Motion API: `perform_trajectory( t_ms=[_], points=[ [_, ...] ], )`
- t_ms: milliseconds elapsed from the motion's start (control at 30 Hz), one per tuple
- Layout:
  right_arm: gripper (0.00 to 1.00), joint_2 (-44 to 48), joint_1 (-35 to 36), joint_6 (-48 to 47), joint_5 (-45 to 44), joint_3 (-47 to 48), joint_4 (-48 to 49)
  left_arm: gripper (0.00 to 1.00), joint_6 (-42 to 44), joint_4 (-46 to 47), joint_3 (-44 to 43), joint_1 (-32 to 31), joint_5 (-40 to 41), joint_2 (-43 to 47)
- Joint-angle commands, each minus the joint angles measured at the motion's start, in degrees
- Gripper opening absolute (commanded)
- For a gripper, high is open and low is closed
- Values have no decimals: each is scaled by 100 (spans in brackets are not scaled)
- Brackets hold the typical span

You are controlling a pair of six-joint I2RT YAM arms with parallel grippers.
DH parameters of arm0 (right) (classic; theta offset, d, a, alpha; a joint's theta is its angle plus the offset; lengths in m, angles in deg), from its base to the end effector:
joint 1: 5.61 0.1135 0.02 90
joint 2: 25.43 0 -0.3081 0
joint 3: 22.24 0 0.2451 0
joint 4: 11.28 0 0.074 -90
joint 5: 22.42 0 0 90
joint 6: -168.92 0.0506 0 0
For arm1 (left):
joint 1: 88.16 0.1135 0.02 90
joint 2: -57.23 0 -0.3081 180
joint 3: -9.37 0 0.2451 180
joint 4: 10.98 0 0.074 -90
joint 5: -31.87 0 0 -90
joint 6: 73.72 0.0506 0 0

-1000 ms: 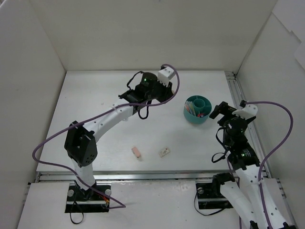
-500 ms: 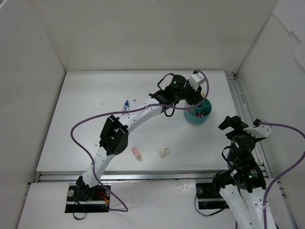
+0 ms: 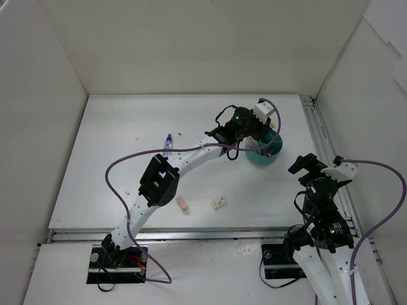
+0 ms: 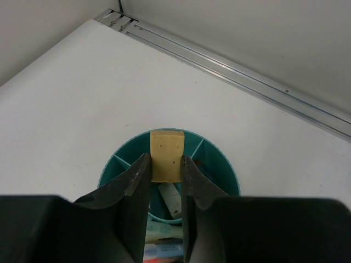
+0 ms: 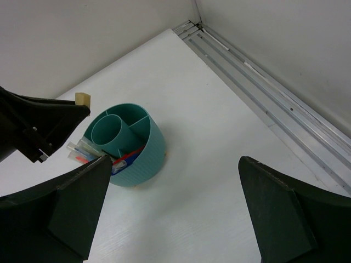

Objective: Sort the stationery into containers
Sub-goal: Place the stationery in the storage box.

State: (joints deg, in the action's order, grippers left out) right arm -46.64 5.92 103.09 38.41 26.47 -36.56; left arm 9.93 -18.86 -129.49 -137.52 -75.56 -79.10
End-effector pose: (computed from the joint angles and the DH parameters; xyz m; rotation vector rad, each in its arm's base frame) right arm 0.0718 -0.0105 0.3427 0.5625 1.4313 0.1053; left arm 0.3854 -0.4723 0.3257 0.8639 1.5299 -0.9763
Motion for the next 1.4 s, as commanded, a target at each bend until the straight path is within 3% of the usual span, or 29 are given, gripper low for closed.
perform_trajectory(
  t_ms=[0, 233, 333, 467, 733, 767, 800, 1033, 1133, 1267, 1367],
  points=[
    [98, -146, -37, 18, 52, 175, 276, 14, 29, 734, -162, -3, 267, 54],
    [98, -243, -28, 18, 8, 158, 276, 14, -15, 681, 23, -3, 152, 89],
    [98, -261, -46, 1, -10, 158, 285, 20, 19, 734, 128, -3, 100, 133],
    [98, -226, -45, 1, -10, 140, 285, 42, 116, 699, 181, -3, -23, 203],
    [98, -217, -45, -78, 103, 175, 294, 67, 213, 523, 172, -3, -199, 458],
    [98, -225, -46, -148, 157, 175, 294, 77, 257, 445, 172, -3, -225, 545],
    [98, -269, -37, -201, 357, 228, 285, 99, 257, 418, 216, -3, -243, 616],
    [98, -664, -28, -869, 1711, 483, 382, 100, 266, 391, 1243, -3, 257, 1757],
    [98, -1015, 86, -1132, 2309, 606, 452, 100, 47, 312, 2121, 207, 415, 2827],
    [98, -1648, 542, -1738, 3564, 886, 470, 100, -847, 49, 3823, 848, 416, 4068],
    [98, -2376, 1455, -2703, 3935, 1062, 348, 100, -1271, -22, 5196, 1446, 380, 5026]
  ],
)
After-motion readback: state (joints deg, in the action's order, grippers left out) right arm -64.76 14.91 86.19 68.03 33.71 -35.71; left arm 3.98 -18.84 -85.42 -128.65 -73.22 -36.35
